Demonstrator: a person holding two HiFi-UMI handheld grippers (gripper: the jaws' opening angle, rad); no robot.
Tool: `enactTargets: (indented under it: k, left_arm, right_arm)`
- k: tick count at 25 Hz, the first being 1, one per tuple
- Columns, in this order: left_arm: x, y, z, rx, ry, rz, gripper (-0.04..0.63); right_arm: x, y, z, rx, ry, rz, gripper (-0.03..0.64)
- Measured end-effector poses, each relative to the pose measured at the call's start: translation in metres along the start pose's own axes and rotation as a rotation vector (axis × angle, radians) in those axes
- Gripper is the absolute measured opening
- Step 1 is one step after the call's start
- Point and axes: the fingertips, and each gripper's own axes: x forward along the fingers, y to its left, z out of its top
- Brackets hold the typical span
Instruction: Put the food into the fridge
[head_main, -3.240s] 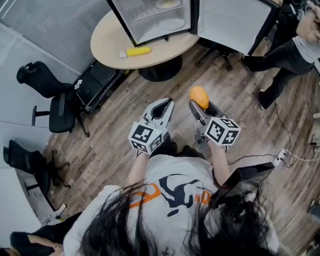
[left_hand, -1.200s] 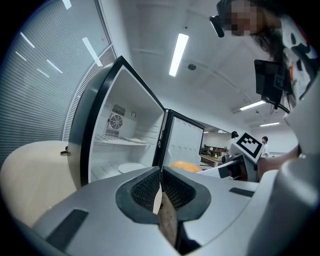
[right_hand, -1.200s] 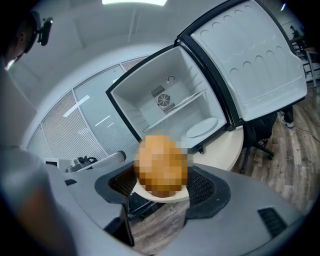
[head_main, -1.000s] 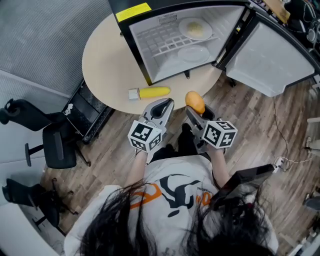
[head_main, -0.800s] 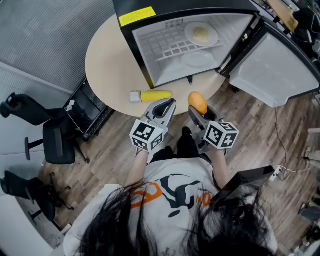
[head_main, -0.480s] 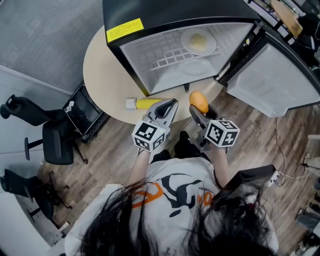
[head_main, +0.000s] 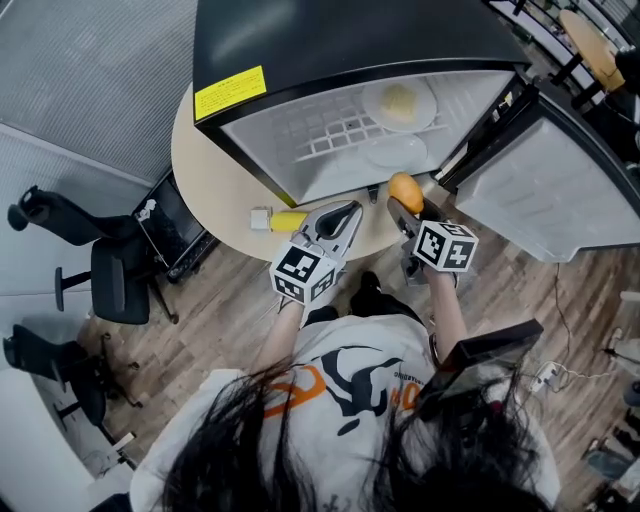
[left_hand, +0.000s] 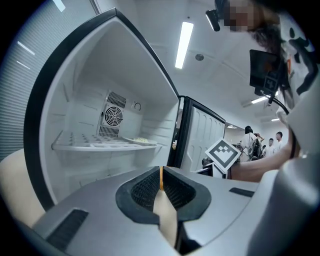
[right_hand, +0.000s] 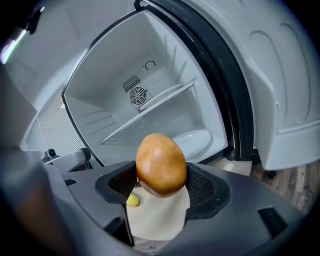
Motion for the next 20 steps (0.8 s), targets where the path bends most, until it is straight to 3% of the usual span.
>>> enactTargets:
  k: [4, 11, 20]
  left_arm:
    - [0.008, 0.002, -0.001, 0.005, 0.012, 0.006, 0.012]
    - [0.023, 0.009, -0.005, 0.0, 0.034, 0.006, 0.012]
    - [0.027, 0.012, -0.009, -0.007, 0.06, 0.009, 0.012]
  right_arm:
    - [0.022, -0.014, 0.007, -0.026, 0.023, -0.01, 0.305]
    - [0.066, -0.025, 0.026, -0.187, 0.051, -0.031, 0.305]
    - [0.108, -0.034, 0.044, -0.474, 0.084, -0.102, 0.305]
